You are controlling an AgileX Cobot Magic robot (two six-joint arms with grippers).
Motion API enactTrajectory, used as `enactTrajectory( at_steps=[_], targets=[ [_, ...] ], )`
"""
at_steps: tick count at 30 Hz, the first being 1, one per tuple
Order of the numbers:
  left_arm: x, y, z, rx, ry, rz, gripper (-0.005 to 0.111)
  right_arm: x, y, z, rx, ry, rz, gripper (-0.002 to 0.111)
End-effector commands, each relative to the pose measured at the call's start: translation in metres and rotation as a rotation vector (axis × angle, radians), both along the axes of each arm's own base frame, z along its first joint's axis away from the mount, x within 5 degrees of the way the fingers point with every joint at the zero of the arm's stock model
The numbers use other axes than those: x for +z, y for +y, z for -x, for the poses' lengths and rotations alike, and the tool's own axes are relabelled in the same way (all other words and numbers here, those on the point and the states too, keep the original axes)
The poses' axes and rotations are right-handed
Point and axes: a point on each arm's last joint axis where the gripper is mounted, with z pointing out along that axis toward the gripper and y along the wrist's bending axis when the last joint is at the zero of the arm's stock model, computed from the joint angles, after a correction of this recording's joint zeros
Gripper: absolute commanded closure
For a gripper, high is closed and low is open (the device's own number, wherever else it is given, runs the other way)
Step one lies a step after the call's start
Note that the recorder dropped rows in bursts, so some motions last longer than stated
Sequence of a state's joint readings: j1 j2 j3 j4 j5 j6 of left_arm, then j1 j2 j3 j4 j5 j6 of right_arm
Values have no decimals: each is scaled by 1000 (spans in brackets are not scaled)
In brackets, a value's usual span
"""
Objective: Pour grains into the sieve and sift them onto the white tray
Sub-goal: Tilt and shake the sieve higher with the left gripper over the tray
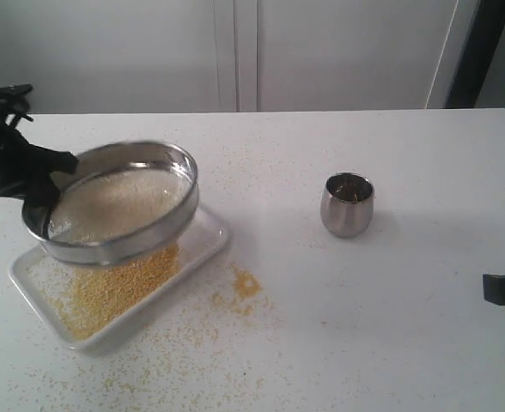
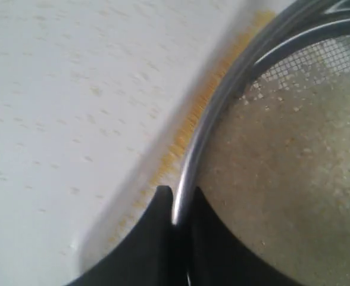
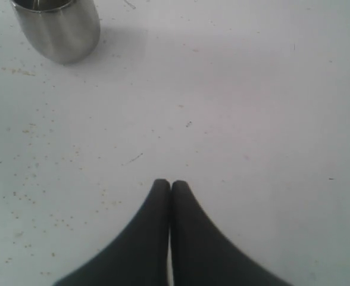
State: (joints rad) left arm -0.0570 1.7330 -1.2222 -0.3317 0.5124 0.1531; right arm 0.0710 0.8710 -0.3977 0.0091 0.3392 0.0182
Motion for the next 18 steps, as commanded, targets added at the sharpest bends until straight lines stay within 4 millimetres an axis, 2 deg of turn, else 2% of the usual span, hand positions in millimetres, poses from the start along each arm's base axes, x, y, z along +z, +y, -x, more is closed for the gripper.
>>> enactTrajectory(
  at_steps=[1,3,4,5,6,8,9,13,14,18],
  targets=[
    [4,-20,8,-463,-85,-169,107,0,0,0,-4,-2,-2,108],
    [5,-10,2,-145,-54,-70,107,0,0,0,-4,-2,-2,108],
    [5,-1,-1,113,-7,54,107,0,0,0,-4,-2,-2,108],
    [5,-1,-1,113,-11,58,107,0,0,0,-4,-2,-2,108],
    [4,-15,2,-120,-57,-35,107,0,0,0,-4,-2,-2,108],
    [0,-28,13,-547,-79,-206,107,0,0,0,-4,-2,-2,108],
    [-1,-27,14,-533,-59,-206,107,0,0,0,-4,-2,-2,108],
    [1,-15,7,-29,36,15,107,0,0,0,-4,-2,-2,108],
    [2,-15,6,-15,28,31,107,0,0,0,-4,-2,-2,108],
    [6,-18,8,-172,-30,-36,107,0,0,0,-4,-2,-2,108]
  ],
)
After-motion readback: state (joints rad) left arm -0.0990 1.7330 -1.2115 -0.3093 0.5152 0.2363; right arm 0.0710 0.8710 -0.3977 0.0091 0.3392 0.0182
